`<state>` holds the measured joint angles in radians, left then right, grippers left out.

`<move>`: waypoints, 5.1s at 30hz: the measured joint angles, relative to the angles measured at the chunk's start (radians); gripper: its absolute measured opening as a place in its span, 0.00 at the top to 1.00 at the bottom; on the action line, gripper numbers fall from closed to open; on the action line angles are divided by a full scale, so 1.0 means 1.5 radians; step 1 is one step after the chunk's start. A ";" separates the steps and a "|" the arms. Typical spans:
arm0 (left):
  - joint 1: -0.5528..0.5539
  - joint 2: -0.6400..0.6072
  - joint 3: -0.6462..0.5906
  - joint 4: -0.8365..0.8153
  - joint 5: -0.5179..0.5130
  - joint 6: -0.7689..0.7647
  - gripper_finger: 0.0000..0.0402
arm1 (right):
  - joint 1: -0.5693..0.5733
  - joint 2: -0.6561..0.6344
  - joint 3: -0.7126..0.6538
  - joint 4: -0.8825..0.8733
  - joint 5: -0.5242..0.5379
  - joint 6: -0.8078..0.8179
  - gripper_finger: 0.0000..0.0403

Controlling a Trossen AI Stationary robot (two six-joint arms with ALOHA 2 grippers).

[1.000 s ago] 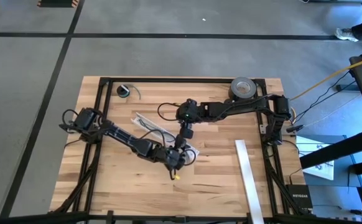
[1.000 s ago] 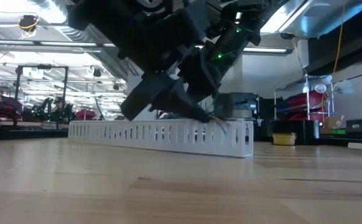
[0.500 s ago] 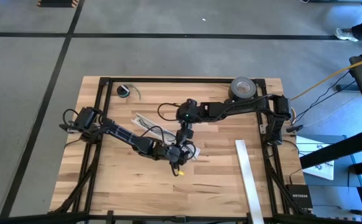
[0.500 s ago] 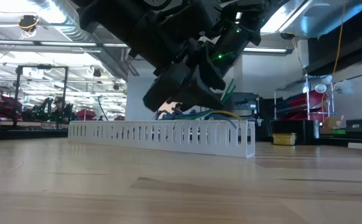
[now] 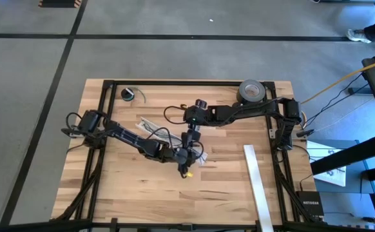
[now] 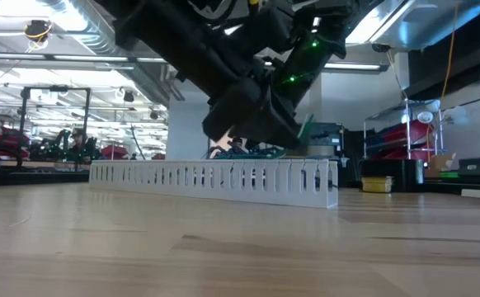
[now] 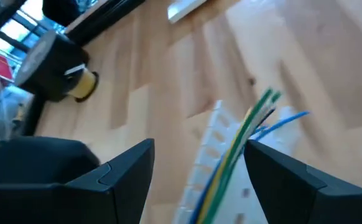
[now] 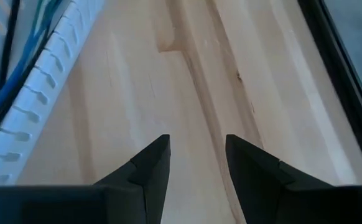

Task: Ziptie cables
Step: Put the colored ziptied cable into the white cable duct

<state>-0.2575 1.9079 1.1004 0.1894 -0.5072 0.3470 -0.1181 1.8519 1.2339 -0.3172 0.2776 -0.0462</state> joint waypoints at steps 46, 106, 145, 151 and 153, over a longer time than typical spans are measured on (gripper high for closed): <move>0.073 -0.103 -0.021 -0.341 0.016 -0.474 0.42 | 0.000 0.000 0.000 0.022 -0.041 -0.001 0.65; 0.087 -0.165 -0.171 -0.202 0.312 -0.458 0.81 | 0.081 -0.109 -0.028 -0.155 0.017 0.148 0.65; 0.102 -0.169 -0.127 -0.298 0.309 0.023 0.56 | 0.117 -0.270 -0.028 -0.450 -0.062 0.372 0.59; 0.094 -0.183 -0.112 -0.323 0.309 0.005 0.44 | 0.196 -0.270 -0.042 -0.571 -0.074 0.551 0.40; 0.091 -0.189 -0.108 -0.333 0.309 -0.026 0.41 | 0.229 -0.275 -0.064 -0.605 -0.067 0.618 0.33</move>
<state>-0.1203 1.6242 0.9376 -0.3094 -0.0438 0.3083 0.2249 1.4399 1.1378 -1.2240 0.1779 0.8810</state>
